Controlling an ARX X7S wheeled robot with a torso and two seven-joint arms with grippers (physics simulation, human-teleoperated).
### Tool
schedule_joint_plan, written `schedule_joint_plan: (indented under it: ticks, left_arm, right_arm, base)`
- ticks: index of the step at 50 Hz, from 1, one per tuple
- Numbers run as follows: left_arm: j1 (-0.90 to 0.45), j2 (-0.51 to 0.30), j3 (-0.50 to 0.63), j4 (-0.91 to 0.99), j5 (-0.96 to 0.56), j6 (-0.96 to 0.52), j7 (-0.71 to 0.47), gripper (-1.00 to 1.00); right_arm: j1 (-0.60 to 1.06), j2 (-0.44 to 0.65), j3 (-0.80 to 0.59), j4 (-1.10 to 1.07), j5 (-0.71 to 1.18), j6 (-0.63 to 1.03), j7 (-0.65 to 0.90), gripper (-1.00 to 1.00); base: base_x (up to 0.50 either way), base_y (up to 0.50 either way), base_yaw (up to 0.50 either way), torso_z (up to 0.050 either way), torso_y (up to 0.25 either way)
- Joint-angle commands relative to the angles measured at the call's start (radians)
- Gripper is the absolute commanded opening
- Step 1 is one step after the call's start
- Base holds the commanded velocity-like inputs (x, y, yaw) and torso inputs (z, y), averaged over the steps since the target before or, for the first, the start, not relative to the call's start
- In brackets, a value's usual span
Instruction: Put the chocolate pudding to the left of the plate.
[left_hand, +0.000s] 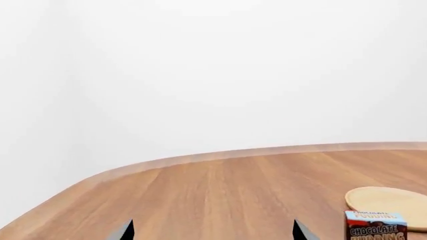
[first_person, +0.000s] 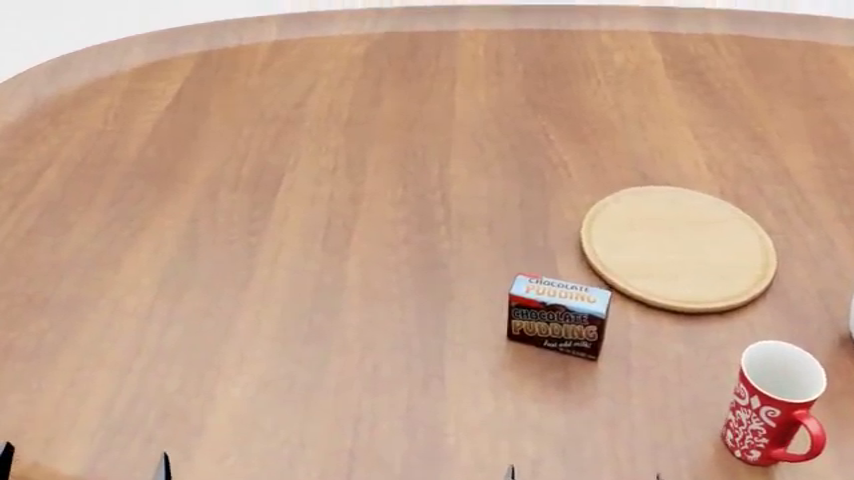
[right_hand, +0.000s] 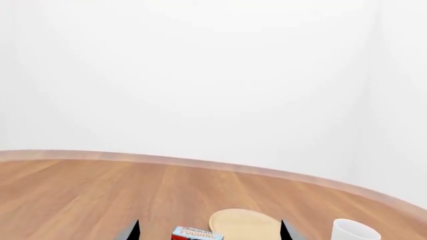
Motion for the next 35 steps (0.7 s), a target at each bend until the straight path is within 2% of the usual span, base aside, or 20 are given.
schedule_joint_plan:
  ticks: [1,35]
  left_arm:
    - [-0.001,-0.006,0.007,0.0,-0.004,0.0,-0.006,1.0]
    - [-0.006,-0.024,0.032,-0.002,-0.009,-0.005,-0.021,1.0]
  right_arm:
    - [0.002,0.005,-0.009,0.0,-0.003,0.003,0.01,1.0]
    - [0.007,0.026,-0.032,0.003,0.0,0.013,0.028,1.0]
  base:
    - [0.17,0.0,0.0,0.0,0.0]
    - [0.17,0.0,0.0,0.0,0.0]
